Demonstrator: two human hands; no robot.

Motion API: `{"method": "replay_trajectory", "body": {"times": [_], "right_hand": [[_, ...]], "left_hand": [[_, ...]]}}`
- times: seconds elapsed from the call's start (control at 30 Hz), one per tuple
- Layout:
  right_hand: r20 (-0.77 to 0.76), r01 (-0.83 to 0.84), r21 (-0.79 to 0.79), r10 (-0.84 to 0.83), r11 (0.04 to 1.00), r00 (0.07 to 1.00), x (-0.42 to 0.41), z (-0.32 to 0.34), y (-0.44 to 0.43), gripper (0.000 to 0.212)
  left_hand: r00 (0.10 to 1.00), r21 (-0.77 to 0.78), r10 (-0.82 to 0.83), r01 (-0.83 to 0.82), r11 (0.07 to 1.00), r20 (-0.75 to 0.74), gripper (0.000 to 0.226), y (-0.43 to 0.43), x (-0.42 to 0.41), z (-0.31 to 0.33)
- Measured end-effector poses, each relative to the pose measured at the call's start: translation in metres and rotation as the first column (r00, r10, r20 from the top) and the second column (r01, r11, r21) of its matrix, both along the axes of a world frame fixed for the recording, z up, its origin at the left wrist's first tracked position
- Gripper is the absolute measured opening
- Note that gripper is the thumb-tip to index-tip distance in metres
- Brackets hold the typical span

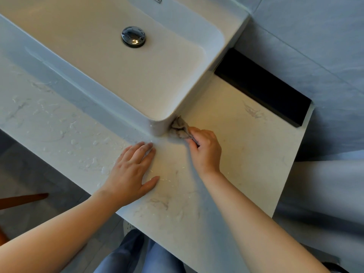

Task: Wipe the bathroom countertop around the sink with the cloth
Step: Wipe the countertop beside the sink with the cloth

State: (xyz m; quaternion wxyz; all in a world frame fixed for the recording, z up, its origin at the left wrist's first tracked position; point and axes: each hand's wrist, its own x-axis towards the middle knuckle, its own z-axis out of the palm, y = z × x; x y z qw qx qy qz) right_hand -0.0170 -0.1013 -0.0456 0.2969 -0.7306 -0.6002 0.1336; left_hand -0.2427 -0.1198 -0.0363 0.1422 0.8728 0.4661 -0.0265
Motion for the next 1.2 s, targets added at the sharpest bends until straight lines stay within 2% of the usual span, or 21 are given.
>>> {"method": "replay_trajectory", "body": {"times": [0.13, 0.2, 0.27, 0.4, 0.53, 0.67, 0.93, 1.13, 1.2], "right_hand": [[-0.049, -0.047, -0.044, 0.045, 0.998, 0.998, -0.006, 0.002, -0.017, 0.025], [-0.141, -0.073, -0.089, 0.06, 0.993, 0.988, -0.005, 0.007, -0.021, 0.025], [-0.208, -0.055, -0.058, 0.042, 0.997, 0.977, 0.001, 0.02, -0.024, 0.026], [-0.133, 0.095, 0.13, -0.077, 0.987, 0.988, 0.03, 0.05, -0.015, 0.026], [-0.059, 0.187, 0.045, -0.184, 0.981, 0.981, 0.076, 0.048, 0.01, 0.024], [-0.023, 0.171, -0.047, -0.172, 0.984, 0.985, 0.094, 0.027, 0.014, 0.013], [-0.06, 0.189, -0.023, -0.19, 0.982, 0.98, 0.058, 0.008, -0.018, 0.005], [-0.056, 0.174, -0.056, -0.177, 0.983, 0.983, 0.023, 0.008, -0.061, 0.025], [-0.121, 0.146, -0.113, -0.16, 0.983, 0.98, 0.019, 0.011, -0.07, 0.026]], "left_hand": [[1.0, -0.003, -0.013, 0.013, 1.0, -0.011, 0.077, 0.001, -0.001, 0.0], [1.0, -0.008, -0.015, 0.015, 1.0, -0.014, 0.078, 0.001, -0.001, 0.001], [1.0, -0.006, -0.017, 0.017, 1.0, -0.015, 0.078, 0.001, 0.0, 0.002], [1.0, 0.009, -0.021, 0.021, 1.0, -0.015, 0.078, 0.001, 0.0, 0.003], [0.999, 0.015, -0.026, 0.026, 1.0, -0.022, 0.078, 0.001, 0.001, 0.003], [0.999, 0.021, -0.022, 0.022, 1.0, -0.027, 0.078, 0.0, 0.002, 0.003], [0.999, 0.004, -0.016, 0.017, 1.0, -0.04, 0.08, 0.0, 0.002, 0.005], [0.997, -0.011, -0.025, 0.024, 1.0, -0.069, 0.081, 0.0, 0.002, 0.009], [0.994, -0.005, -0.034, 0.034, 0.999, -0.102, 0.085, 0.0, 0.006, 0.013]]}}
